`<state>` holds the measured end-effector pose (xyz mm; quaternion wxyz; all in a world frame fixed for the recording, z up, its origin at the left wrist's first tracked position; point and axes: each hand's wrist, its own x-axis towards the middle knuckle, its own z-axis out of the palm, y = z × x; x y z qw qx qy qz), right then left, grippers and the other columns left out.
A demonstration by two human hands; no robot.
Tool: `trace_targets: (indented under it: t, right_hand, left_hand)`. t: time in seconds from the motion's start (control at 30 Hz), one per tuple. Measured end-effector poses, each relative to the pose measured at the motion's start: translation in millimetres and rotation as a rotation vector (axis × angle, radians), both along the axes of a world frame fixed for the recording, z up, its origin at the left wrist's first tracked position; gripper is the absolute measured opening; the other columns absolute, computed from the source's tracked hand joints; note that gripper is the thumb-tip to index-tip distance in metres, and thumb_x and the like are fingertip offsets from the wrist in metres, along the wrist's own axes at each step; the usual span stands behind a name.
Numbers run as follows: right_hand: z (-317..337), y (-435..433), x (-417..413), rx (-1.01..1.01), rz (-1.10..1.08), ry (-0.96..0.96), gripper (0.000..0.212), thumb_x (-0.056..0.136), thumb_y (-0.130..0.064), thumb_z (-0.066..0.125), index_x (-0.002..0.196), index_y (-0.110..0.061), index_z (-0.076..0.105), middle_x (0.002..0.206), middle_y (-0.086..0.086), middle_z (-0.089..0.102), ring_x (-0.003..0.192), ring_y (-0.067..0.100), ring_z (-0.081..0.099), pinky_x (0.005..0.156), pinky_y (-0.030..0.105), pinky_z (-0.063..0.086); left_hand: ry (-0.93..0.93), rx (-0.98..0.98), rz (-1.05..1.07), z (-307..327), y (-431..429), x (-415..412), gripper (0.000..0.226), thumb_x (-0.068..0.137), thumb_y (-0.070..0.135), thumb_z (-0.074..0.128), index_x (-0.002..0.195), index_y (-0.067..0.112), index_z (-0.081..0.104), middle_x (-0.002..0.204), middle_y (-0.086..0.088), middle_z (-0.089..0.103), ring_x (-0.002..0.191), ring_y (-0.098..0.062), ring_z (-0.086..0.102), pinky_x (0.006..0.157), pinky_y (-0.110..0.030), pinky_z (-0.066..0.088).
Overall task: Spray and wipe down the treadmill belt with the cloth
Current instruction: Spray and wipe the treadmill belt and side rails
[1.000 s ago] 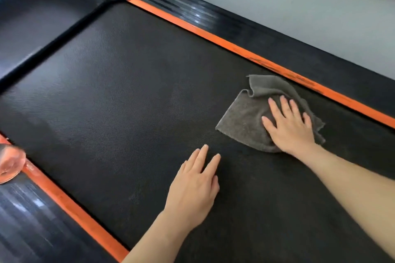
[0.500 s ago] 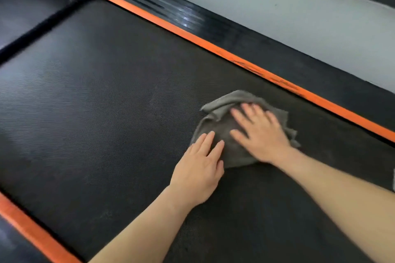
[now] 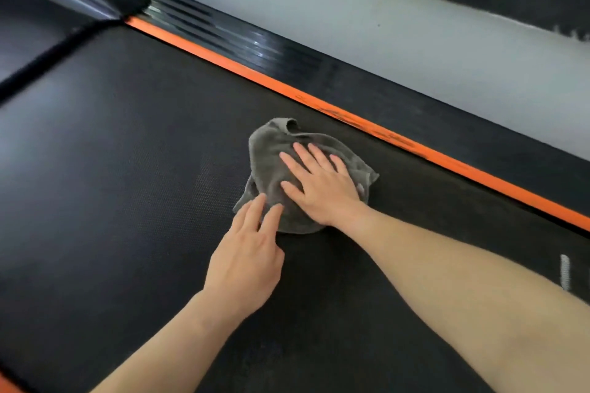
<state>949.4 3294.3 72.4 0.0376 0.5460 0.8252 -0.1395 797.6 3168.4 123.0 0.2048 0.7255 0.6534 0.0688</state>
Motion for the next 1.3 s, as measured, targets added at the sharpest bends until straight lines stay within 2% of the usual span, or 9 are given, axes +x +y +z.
trace_targets:
  t: [0.1,0.2,0.33,0.57,0.67,0.87,1.0,1.17,1.3]
  right_hand:
    - [3.3,10.7,75.8,0.024,-0.283,-0.068,0.063,0.100,-0.062,0.019,0.158,-0.038,0.010,0.167,-0.007,0.007,0.153,0.015,0.004,0.122,0.046,0.008]
    - [4.8,-9.6,130.5,-0.001,-0.449,-0.167,0.067,0.099,-0.062,0.015,0.159,-0.032,0.009,0.166,-0.008,0.010,0.153,0.014,0.004,0.122,0.051,0.009]
    - [3.8,-5.4,89.5,-0.019,-0.639,-0.172,0.070,0.102,-0.056,0.016,0.159,-0.018,0.006,0.167,0.005,0.002,0.153,0.023,-0.003,0.122,0.054,0.000]
    - [-5.7,-68.7,-94.2,-0.104,0.221,-0.055,0.068,0.104,-0.051,0.026,0.158,-0.028,-0.008,0.164,0.003,-0.022,0.150,0.021,-0.022,0.119,0.057,-0.010]
    - [-1.6,-63.2,-87.4,-0.049,0.325,-0.012,0.063,0.102,-0.056,0.023,0.158,-0.035,0.002,0.167,-0.003,-0.012,0.152,0.018,-0.014,0.121,0.050,-0.008]
    - [-3.3,5.2,34.4,0.061,-0.214,-0.110,0.073,0.095,-0.066,0.013,0.159,-0.031,0.011,0.168,-0.002,0.003,0.153,0.019,0.003,0.122,0.046,0.006]
    - [-3.0,15.6,-22.3,0.009,-0.455,-0.101,0.069,0.102,-0.057,0.018,0.160,-0.021,0.009,0.167,0.006,-0.003,0.153,0.025,-0.005,0.122,0.055,0.001]
    - [-2.7,-60.5,-178.2,-0.042,0.193,0.045,0.063,0.103,-0.053,0.020,0.159,-0.029,0.003,0.167,0.003,-0.012,0.152,0.024,-0.015,0.119,0.058,-0.010]
    - [-2.4,-153.9,-227.7,-0.062,0.663,-0.022,0.059,0.106,-0.039,0.021,0.159,-0.027,-0.002,0.166,0.006,-0.017,0.151,0.029,-0.018,0.119,0.058,-0.009]
  left_hand:
    - [0.022,0.023,-0.124,7.3,13.4,16.5,0.059,0.101,0.021,0.040,0.157,0.017,0.021,0.165,-0.008,0.007,0.152,-0.023,0.004,0.116,-0.023,0.001]
    - [-0.005,-0.005,-0.146,7.6,23.7,35.1,0.053,0.102,0.022,0.038,0.154,0.019,0.029,0.166,-0.007,0.007,0.152,-0.021,0.003,0.120,-0.025,0.012]
    - [-0.028,-0.030,-0.136,3.0,23.7,44.2,0.048,0.102,0.022,0.038,0.150,0.020,0.036,0.165,-0.004,0.012,0.152,-0.019,0.004,0.120,-0.027,0.014]
    - [-0.088,-0.017,0.197,4.6,-26.8,-22.1,0.002,0.095,0.017,0.056,0.096,0.016,0.057,0.138,-0.005,0.053,0.130,-0.024,0.047,0.108,-0.032,0.036]
    - [0.025,-0.064,0.168,4.6,-51.4,-51.4,0.026,0.092,0.013,0.060,0.116,0.019,0.060,0.144,0.002,0.048,0.134,-0.020,0.044,0.108,-0.027,0.035]
    - [-0.015,-0.033,0.206,11.9,-48.2,-45.0,0.044,0.098,0.018,0.049,0.141,0.025,0.048,0.160,0.008,0.025,0.146,-0.009,0.022,0.111,-0.021,0.029]
    - [-0.064,0.003,0.164,14.5,-58.0,-42.7,0.046,0.096,0.018,0.048,0.141,0.029,0.046,0.162,0.010,0.017,0.147,-0.006,0.014,0.103,-0.006,0.014]
    - [-0.024,0.053,0.322,11.2,-73.2,-90.5,0.060,0.086,0.007,0.058,0.143,0.019,0.048,0.157,0.002,0.034,0.143,-0.015,0.030,0.108,-0.014,0.020]
    - [-0.039,0.110,0.499,14.2,-86.9,-122.8,0.053,0.085,0.008,0.050,0.137,0.015,0.056,0.153,-0.006,0.042,0.141,-0.022,0.035,0.109,-0.030,0.030]
